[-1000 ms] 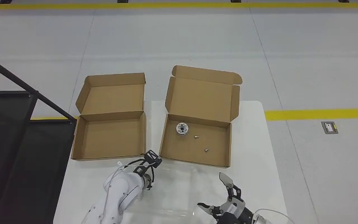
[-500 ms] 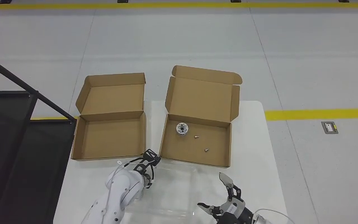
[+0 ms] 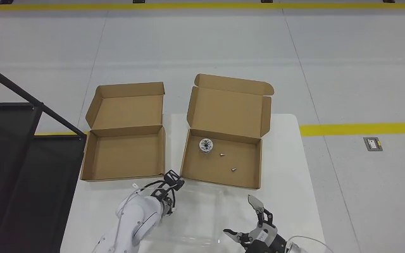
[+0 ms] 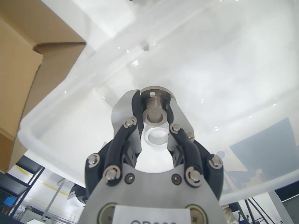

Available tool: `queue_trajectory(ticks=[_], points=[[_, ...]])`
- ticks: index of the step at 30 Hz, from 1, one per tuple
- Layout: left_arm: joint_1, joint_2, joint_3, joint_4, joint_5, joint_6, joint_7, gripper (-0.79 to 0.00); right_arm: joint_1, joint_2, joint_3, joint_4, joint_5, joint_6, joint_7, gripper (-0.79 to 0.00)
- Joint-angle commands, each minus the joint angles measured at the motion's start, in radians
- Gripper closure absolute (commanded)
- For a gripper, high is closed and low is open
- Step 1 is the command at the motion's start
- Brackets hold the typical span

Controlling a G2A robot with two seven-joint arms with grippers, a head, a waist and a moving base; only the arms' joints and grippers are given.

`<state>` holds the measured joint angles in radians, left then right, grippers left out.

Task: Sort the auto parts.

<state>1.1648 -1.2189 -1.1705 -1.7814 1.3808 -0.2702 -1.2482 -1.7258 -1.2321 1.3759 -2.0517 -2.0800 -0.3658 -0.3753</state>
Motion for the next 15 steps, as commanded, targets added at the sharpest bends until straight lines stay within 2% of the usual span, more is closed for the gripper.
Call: queue_trajectory(ticks=[1, 8, 12, 15], points=[[0.044, 0.006, -0.018, -0.072, -0.007, -0.024, 0.002, 0.000, 0.000, 0.000, 0.000, 0.000, 0.000, 0.000, 0.000, -0.785], [0.197, 0.031, -0.138, -0.307, -0.050, -0.095, 0.038, 0.000, 0.000, 0.000, 0.000, 0.000, 0.000, 0.000, 0.000, -0.785], [0.270, 0.044, -0.255, -0.403, -0.126, -0.117, 0.096, 0.000, 0.000, 0.000, 0.000, 0.000, 0.000, 0.000, 0.000, -0.785], [0.311, 0.050, -0.355, -0.438, -0.190, -0.115, 0.145, 0.000, 0.000, 0.000, 0.000, 0.000, 0.000, 0.000, 0.000, -0.785]])
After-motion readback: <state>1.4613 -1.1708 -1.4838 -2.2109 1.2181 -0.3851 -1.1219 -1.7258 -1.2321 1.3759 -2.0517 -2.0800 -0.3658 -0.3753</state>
